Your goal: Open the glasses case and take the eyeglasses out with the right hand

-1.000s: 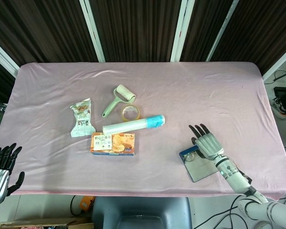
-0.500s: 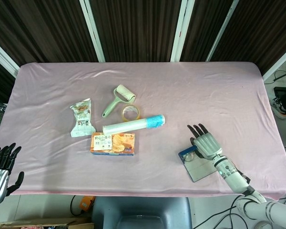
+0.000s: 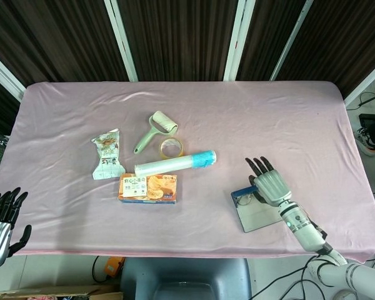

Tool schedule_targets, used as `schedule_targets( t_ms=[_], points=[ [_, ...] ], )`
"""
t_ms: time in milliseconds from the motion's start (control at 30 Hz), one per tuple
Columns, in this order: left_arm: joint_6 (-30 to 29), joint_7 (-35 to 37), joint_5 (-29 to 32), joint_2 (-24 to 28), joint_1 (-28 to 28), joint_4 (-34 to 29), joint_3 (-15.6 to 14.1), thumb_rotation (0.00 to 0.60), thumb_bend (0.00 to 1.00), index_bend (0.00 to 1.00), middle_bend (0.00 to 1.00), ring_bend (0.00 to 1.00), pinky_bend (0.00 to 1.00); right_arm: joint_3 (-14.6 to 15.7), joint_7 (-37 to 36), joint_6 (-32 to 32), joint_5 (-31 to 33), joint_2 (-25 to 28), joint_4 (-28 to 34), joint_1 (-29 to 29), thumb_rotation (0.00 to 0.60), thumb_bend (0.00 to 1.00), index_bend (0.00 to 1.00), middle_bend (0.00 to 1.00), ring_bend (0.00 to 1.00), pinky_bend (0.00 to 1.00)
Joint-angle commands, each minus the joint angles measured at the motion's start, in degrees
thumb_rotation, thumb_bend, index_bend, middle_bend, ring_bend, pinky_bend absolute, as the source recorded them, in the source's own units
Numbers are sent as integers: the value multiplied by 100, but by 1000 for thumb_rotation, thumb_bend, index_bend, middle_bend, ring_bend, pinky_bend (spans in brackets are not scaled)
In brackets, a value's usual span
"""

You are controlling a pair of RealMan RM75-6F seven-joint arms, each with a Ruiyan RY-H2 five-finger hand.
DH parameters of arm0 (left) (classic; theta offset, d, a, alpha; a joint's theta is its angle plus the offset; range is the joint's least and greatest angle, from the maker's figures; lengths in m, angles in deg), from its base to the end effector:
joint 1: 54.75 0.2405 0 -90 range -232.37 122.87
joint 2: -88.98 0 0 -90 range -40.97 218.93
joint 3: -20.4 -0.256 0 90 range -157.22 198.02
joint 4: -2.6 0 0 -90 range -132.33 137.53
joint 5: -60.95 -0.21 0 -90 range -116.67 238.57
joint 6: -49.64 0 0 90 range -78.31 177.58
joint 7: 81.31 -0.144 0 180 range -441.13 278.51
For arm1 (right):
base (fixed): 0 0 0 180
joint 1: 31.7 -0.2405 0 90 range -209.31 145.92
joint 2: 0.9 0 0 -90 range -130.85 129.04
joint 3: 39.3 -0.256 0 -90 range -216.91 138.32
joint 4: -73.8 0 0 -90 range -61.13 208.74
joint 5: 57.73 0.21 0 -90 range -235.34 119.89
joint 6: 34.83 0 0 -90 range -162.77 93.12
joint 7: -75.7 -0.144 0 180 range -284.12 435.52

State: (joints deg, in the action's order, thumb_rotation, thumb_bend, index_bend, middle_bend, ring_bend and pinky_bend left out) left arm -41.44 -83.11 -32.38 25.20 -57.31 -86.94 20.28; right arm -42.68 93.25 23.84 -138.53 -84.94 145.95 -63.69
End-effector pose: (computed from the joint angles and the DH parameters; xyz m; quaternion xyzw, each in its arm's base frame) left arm -0.3087 0.1572 0.1644 -0.6289 -0.3316 -0.3909 0.5845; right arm -0.2556 -0.3210 0.0220 0.7861 -0.2593 0.2760 0.4885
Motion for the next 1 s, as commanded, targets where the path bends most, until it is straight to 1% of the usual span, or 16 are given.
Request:
schedule_targets(
  t_ms=[33, 200, 267, 600, 833, 1000],
  points=[
    [8, -6, 0, 0, -3, -6, -1, 600, 415, 0, 0, 0, 0, -62, 173, 219, -114, -142, -137, -11, 600, 530, 636, 48, 0, 0],
    [1, 5, 6, 4, 1, -5, 1, 600, 416, 0, 0, 0, 0, -185, 612, 574, -227, -374, -384, -46, 600, 530, 643, 57, 0, 0],
    [-2, 14, 5, 7, 2, -3, 2, 600, 417, 0, 0, 0, 0, -212, 762, 625, -234, -425, -434, -63, 600, 530, 645, 57, 0, 0],
    [-7, 80, -2, 27, -3, 10, 5, 600, 415, 0, 0, 0, 0, -286, 1410, 703, -192, -551, -552, -130, 600, 531, 648, 61, 0, 0],
    [-15, 96, -11, 31, 1, 14, 1, 600, 415, 0, 0, 0, 0, -332, 1690, 687, -105, -584, -551, -163, 600, 530, 648, 61, 0, 0],
    [-9, 121, 2, 42, -1, 13, 6, 600, 416, 0, 0, 0, 0, -304, 1871, 760, -156, -595, -477, -165, 600, 530, 648, 62, 0, 0]
  ],
)
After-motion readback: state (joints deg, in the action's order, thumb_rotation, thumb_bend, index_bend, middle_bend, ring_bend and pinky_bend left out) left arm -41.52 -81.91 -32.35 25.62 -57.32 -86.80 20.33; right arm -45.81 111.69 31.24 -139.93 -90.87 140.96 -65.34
